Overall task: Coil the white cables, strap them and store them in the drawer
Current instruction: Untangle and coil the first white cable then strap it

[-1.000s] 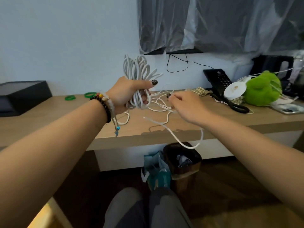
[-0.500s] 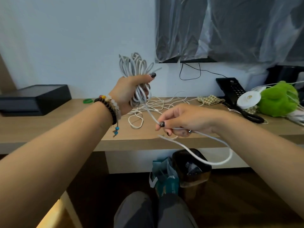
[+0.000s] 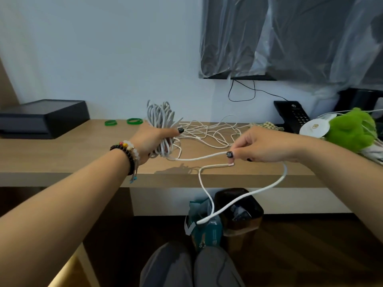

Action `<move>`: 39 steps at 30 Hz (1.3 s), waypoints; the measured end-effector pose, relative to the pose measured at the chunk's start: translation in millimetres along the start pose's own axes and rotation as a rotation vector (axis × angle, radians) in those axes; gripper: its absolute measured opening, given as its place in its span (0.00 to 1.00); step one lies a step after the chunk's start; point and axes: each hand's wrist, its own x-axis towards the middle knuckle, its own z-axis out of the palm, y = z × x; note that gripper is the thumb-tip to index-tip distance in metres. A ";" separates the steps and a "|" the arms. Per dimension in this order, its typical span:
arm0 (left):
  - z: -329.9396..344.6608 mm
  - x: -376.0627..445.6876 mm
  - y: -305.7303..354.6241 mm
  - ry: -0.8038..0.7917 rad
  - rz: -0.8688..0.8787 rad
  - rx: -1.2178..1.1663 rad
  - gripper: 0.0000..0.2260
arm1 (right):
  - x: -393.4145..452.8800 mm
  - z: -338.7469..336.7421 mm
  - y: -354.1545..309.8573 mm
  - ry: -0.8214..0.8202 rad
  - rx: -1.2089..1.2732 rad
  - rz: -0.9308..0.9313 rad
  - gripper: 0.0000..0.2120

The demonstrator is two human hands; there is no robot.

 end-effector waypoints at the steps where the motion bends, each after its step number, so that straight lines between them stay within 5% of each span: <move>1: 0.6 -0.2 -3.5 -0.022 -0.008 0.013 0.08 | 5.1 2.0 -1.0 0.065 -0.054 -0.027 0.10; 5: 3.8 -2.7 -17.5 -0.168 -0.027 0.082 0.25 | 28.3 13.7 -5.4 0.302 -0.120 -0.101 0.08; 10: 11.3 2.7 -34.6 -0.207 0.054 0.150 0.30 | 54.2 29.9 -3.7 0.486 -0.100 -0.242 0.08; 17: 35.3 22.0 -46.8 -0.108 0.150 0.348 0.15 | 89.2 37.4 2.9 0.581 -0.015 -0.435 0.06; 25: 42.5 81.3 -72.5 0.005 0.109 0.366 0.06 | 151.3 26.1 32.7 0.719 0.123 -0.359 0.01; 34: 39.9 150.1 -76.6 -0.305 -0.138 -0.112 0.07 | 234.3 15.7 60.0 0.851 0.458 -0.263 0.05; 39: 40.1 180.3 -87.0 -0.250 -0.078 -0.214 0.08 | 274.2 25.2 78.9 0.886 0.540 -0.211 0.08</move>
